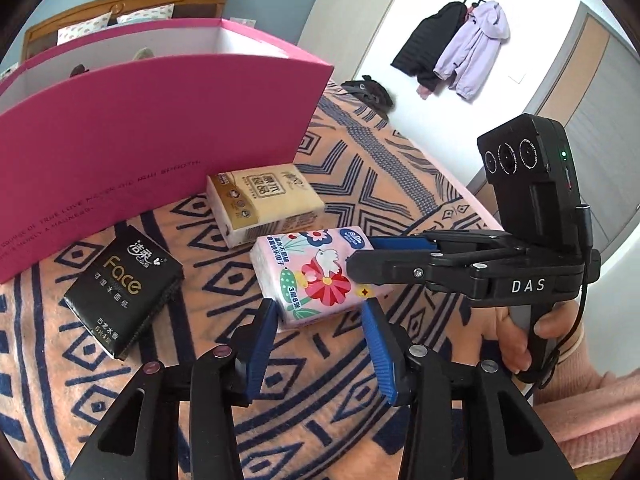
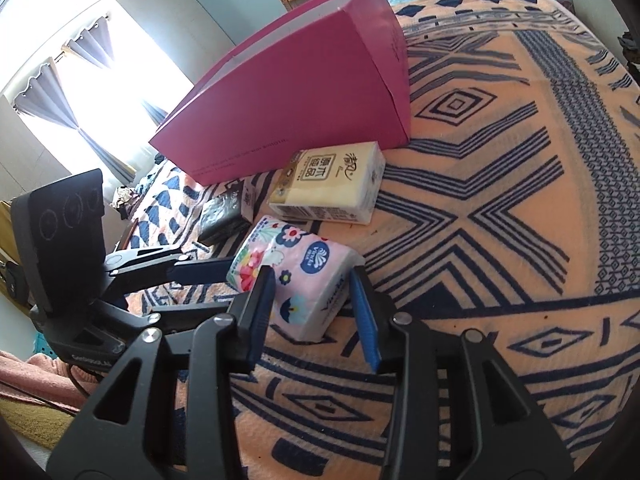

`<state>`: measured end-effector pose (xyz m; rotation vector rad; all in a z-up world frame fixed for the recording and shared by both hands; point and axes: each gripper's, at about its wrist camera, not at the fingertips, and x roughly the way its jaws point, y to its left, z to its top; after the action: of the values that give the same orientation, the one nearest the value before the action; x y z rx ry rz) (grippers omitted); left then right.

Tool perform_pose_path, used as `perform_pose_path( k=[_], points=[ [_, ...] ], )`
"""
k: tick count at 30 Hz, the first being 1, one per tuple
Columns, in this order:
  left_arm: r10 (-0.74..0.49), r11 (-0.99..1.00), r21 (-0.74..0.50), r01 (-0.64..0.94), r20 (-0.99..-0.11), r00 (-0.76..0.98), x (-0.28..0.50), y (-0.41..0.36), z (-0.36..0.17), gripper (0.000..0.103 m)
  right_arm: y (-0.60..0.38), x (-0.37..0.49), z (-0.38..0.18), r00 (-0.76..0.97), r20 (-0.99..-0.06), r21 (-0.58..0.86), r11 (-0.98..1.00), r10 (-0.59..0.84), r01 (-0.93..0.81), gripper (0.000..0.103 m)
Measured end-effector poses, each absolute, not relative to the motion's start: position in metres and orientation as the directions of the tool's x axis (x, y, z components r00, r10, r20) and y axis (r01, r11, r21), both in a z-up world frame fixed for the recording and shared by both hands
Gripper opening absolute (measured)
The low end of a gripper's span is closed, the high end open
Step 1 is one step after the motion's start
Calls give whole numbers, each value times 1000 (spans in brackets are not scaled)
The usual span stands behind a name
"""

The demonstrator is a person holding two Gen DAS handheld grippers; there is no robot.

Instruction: Organize objects

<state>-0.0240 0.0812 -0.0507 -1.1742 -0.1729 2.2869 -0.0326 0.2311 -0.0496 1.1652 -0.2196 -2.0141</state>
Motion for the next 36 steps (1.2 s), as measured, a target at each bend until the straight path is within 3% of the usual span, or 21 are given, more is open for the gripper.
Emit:
perform_pose_path(
  k=[36],
  points=[
    [485, -867, -252, -431, -631, -606, -14, 76, 11, 44, 216, -29, 19, -380, -594, 375, -662, -709, 649, 42]
  ],
)
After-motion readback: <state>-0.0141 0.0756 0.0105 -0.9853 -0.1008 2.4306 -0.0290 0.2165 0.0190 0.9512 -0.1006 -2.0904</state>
